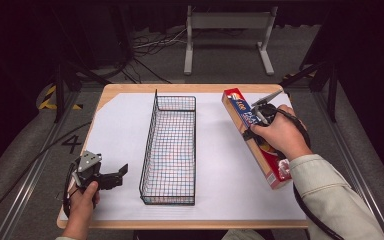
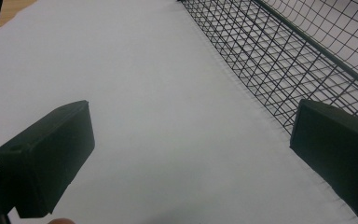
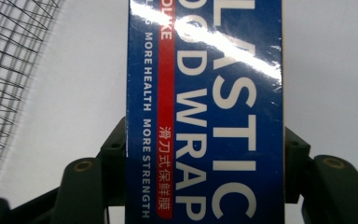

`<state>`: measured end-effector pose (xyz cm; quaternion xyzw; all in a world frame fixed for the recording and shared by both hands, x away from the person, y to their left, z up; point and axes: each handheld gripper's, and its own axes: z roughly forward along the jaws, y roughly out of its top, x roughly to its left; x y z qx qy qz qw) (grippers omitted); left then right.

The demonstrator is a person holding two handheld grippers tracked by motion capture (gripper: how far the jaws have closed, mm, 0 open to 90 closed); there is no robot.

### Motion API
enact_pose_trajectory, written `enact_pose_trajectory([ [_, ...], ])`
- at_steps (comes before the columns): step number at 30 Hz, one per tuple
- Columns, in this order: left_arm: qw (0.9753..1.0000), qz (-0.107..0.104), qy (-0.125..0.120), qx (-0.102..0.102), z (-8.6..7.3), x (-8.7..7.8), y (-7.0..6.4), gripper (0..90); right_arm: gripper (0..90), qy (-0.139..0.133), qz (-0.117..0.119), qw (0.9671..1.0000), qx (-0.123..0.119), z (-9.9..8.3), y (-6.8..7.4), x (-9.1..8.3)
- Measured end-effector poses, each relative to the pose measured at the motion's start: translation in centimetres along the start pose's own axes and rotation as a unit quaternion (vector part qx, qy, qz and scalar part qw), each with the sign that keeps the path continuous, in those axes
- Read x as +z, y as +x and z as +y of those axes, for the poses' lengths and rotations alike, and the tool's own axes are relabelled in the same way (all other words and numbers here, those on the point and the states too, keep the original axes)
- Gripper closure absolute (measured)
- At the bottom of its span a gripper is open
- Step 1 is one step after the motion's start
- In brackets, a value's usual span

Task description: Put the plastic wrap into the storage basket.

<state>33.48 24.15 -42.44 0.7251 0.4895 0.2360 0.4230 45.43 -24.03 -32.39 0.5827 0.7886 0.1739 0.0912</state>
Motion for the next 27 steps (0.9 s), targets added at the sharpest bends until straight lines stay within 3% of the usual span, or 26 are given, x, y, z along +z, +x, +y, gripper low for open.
enact_pose_trajectory([
  [4, 1.0000, 0.002, -0.002, 0.002, 0.1, 0.2, 0.0, 0.2, 40.0, -0.003, 0.000, 0.9998, 0.022, 0.4, 1.3, -0.2],
  [17, 1.0000, 0.001, -0.004, 0.006, 0.4, 0.8, -0.1, 0.2, 40.0, -0.008, -0.004, 0.9983, 0.058, 1.7, 5.4, -1.1],
  [19, 1.0000, 0.001, -0.004, 0.006, 0.4, 0.9, -0.1, 0.2, 40.1, -0.010, -0.002, 0.9970, 0.076, 1.9, 6.1, -1.3],
  [27, 1.0000, 0.001, -0.004, 0.008, 0.4, 0.9, -0.2, 0.2, 40.1, -0.009, -0.004, 0.9944, 0.105, 2.6, 8.0, -1.5],
])
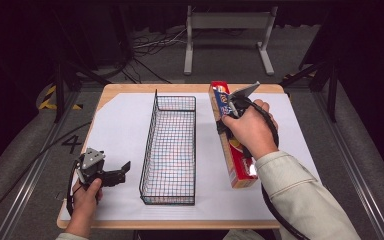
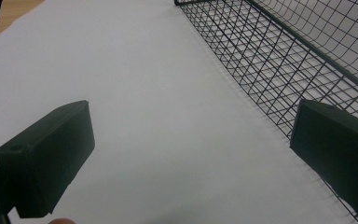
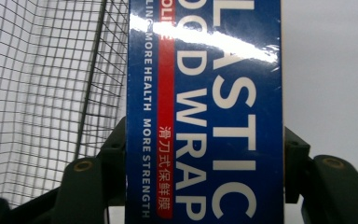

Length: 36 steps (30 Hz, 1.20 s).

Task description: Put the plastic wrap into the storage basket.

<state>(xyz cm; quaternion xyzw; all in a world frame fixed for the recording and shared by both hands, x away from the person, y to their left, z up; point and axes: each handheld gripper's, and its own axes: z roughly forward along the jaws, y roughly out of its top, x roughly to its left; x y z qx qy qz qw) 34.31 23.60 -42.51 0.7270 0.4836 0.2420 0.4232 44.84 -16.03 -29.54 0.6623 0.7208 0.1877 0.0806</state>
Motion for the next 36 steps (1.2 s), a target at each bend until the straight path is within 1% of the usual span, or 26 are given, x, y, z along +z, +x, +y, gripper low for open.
enact_pose_trajectory([
  [5, 1.0000, 0.001, 0.000, 0.000, 0.0, 0.0, 0.0, 0.2, 40.0, -0.006, 0.004, 0.9999, 0.010, 0.2, 1.4, 0.0],
  [6, 1.0000, 0.000, -0.001, 0.000, 0.0, 0.1, 0.0, 0.2, 40.0, -0.008, 0.007, 0.9998, 0.015, 0.3, 1.7, 0.0],
  [9, 1.0000, 0.000, 0.001, 0.001, 0.0, 0.3, -0.1, 0.2, 40.0, -0.007, 0.024, 0.9993, 0.029, 0.4, 2.2, 0.0],
  [10, 1.0000, 0.002, 0.005, 0.007, 0.1, 0.4, -0.3, 0.2, 40.0, -0.008, 0.026, 0.9991, 0.031, 0.4, 2.4, 0.0],
  [11, 1.0000, 0.002, 0.005, 0.007, 0.1, 0.4, -0.3, 0.2, 40.0, -0.009, 0.024, 0.9992, 0.031, 0.4, 2.7, 0.1],
  [12, 0.9999, 0.004, 0.006, 0.012, 0.0, 0.5, -0.4, 0.2, 40.0, -0.009, 0.023, 0.9992, 0.031, 0.4, 3.0, 0.1],
  [13, 0.9999, 0.004, 0.006, 0.012, 0.0, 0.5, -0.4, 0.2, 40.0, -0.009, 0.023, 0.9992, 0.031, 0.4, 3.0, 0.1],
  [16, 0.9999, 0.007, 0.003, 0.013, 0.1, 0.5, -0.3, 0.2, 40.0, -0.011, 0.024, 0.9990, 0.036, 0.6, 3.8, 0.1],
  [17, 0.9999, 0.007, 0.003, 0.010, 0.1, 0.4, -0.3, 0.2, 40.0, -0.012, 0.024, 0.9990, 0.036, 0.6, 4.1, 0.1],
  [19, 0.9999, 0.009, 0.003, 0.011, 0.1, 0.4, -0.2, 0.2, 40.1, -0.013, 0.017, 0.9992, 0.033, 0.7, 4.7, 0.1],
  [21, 0.9999, 0.008, 0.003, 0.006, 0.1, 0.4, -0.3, 0.2, 40.1, -0.018, 0.013, 0.9993, 0.030, 0.7, 5.3, 0.2],
  [23, 1.0000, 0.005, -0.001, 0.001, 0.1, 0.5, -0.2, 0.2, 40.1, -0.020, 0.019, 0.9989, 0.038, 0.8, 5.8, 0.4],
  [26, 1.0000, 0.004, -0.001, 0.001, 0.1, 0.5, -0.2, 0.2, 40.0, -0.016, 0.022, 0.9989, 0.039, 1.0, 6.6, 0.6],
  [27, 1.0000, 0.006, -0.001, 0.003, 0.1, 0.5, -0.2, 0.2, 39.8, -0.015, 0.025, 0.9986, 0.044, 1.0, 6.9, 0.6],
  [28, 1.0000, 0.006, -0.001, 0.003, 0.1, 0.5, -0.2, 0.2, 39.8, -0.015, 0.025, 0.9986, 0.044, 1.0, 6.9, 0.6],
  [29, 1.0000, 0.006, -0.001, 0.002, 0.1, 0.5, -0.2, 0.2, 39.9, -0.011, 0.043, 0.9975, 0.055, 1.1, 7.4, 0.8],
  [30, 1.0000, 0.007, -0.001, 0.002, 0.1, 0.5, -0.2, 0.2, 39.9, -0.008, 0.044, 0.9976, 0.054, 1.1, 7.7, 0.9],
  [33, 1.0000, 0.007, -0.001, 0.003, 0.1, 0.4, -0.1, 0.2, 39.9, -0.009, 0.040, 0.9976, 0.055, 1.1, 8.4, 1.2],
  [34, 1.0000, 0.007, -0.001, 0.003, 0.1, 0.4, -0.1, 0.2, 39.9, -0.013, 0.042, 0.9975, 0.055, 1.0, 8.6, 1.4],
  [35, 1.0000, 0.007, -0.001, 0.003, 0.1, 0.4, -0.1, 0.2, 39.9, -0.013, 0.042, 0.9975, 0.055, 1.0, 8.6, 1.4],
  [36, 1.0000, 0.007, -0.001, 0.002, 0.1, 0.4, -0.1, 0.2, 39.8, -0.012, 0.047, 0.9973, 0.055, 1.0, 8.9, 1.6],
])
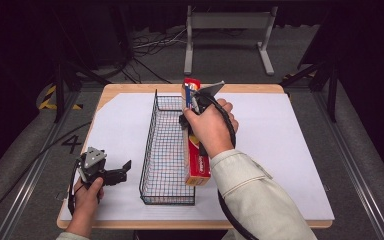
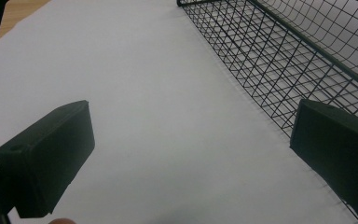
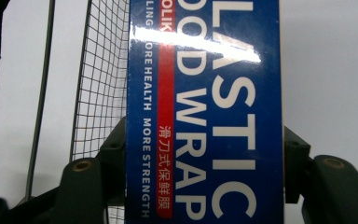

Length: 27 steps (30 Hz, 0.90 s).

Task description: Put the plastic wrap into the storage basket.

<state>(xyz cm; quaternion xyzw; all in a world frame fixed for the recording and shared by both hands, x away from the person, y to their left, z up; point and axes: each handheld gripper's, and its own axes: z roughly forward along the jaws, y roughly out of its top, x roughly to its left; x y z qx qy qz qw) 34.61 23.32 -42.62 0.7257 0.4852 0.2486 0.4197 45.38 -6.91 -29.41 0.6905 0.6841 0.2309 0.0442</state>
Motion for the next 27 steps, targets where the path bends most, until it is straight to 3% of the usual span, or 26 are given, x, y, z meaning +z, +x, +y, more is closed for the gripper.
enact_pose_trajectory([
  [5, 1.0000, 0.000, 0.000, 0.000, 0.0, 0.0, 0.0, 0.2, 39.9, -0.004, -0.008, 0.9999, -0.014, -0.2, 0.5, 0.4],
  [12, 1.0000, 0.004, -0.001, -0.001, 0.0, 0.0, 0.0, 0.2, 39.9, -0.004, 0.015, 0.9999, -0.001, -0.5, 1.0, 1.4],
  [16, 1.0000, 0.005, -0.003, -0.001, 0.0, -0.1, 0.1, 0.2, 39.9, -0.013, 0.000, 0.9999, -0.002, -0.9, 1.8, 2.1],
  [27, 1.0000, 0.006, -0.004, -0.004, -0.2, -0.4, 0.2, 0.2, 39.9, -0.021, -0.005, 0.9997, 0.006, -1.1, 2.5, 3.9],
])
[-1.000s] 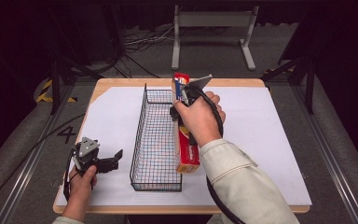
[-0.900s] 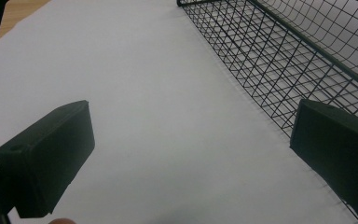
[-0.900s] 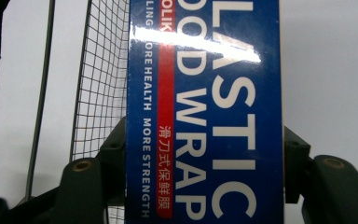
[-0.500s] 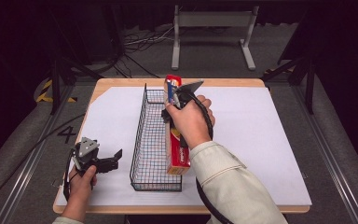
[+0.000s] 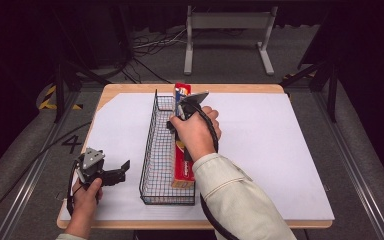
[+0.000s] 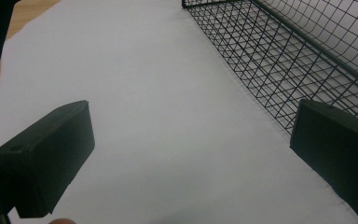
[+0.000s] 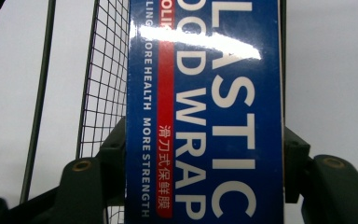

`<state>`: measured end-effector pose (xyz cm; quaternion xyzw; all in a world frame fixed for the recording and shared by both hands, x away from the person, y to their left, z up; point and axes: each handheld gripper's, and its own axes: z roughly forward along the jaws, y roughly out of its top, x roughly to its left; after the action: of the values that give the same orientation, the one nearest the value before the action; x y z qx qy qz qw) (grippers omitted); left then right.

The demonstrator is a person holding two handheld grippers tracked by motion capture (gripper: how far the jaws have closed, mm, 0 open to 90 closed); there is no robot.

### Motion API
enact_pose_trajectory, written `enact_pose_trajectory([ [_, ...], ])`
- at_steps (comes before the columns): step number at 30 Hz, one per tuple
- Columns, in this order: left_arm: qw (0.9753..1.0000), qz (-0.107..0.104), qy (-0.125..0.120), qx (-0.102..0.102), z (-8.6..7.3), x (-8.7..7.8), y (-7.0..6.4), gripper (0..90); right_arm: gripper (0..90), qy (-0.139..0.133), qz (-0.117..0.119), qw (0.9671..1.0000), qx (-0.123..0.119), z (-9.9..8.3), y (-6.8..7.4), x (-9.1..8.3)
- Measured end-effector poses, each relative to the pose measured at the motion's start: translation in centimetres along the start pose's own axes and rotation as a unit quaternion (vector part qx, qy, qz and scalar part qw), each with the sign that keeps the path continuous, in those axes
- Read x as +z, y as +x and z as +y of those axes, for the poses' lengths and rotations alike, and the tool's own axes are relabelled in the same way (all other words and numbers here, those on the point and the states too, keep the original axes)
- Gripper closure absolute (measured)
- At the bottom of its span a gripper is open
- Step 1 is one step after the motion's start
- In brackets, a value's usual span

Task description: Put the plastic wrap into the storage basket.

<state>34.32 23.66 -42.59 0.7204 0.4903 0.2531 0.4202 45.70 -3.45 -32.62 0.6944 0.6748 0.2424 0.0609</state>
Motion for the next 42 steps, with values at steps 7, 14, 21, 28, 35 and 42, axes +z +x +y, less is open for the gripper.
enact_pose_trajectory([
  [7, 1.0000, 0.007, -0.001, -0.001, -0.2, -0.2, 0.1, 0.2, 39.8, -0.003, -0.008, 0.9999, 0.011, -0.3, 0.1, 1.3],
  [14, 1.0000, 0.007, 0.000, 0.004, -0.2, -0.2, 0.0, 0.2, 39.7, -0.003, -0.017, 0.9998, 0.008, -0.7, 0.2, 2.3],
  [21, 1.0000, 0.008, -0.001, 0.003, -0.2, -0.2, 0.0, 0.2, 39.7, -0.009, -0.026, 0.9996, 0.005, -1.1, 0.3, 2.9],
  [28, 1.0000, 0.006, 0.000, 0.005, -0.1, -0.2, -0.1, 0.2, 39.6, -0.011, -0.045, 0.9989, -0.004, -1.5, 0.8, 3.3],
  [35, 1.0000, 0.005, 0.000, 0.005, -0.1, -0.1, -0.1, 0.2, 39.6, 0.008, -0.054, 0.9985, 0.003, -1.8, 0.8, 3.6],
  [42, 1.0000, 0.005, 0.001, 0.005, -0.1, -0.1, -0.1, 0.2, 39.6, 0.017, -0.058, 0.9981, 0.013, -2.0, 0.2, 4.3],
])
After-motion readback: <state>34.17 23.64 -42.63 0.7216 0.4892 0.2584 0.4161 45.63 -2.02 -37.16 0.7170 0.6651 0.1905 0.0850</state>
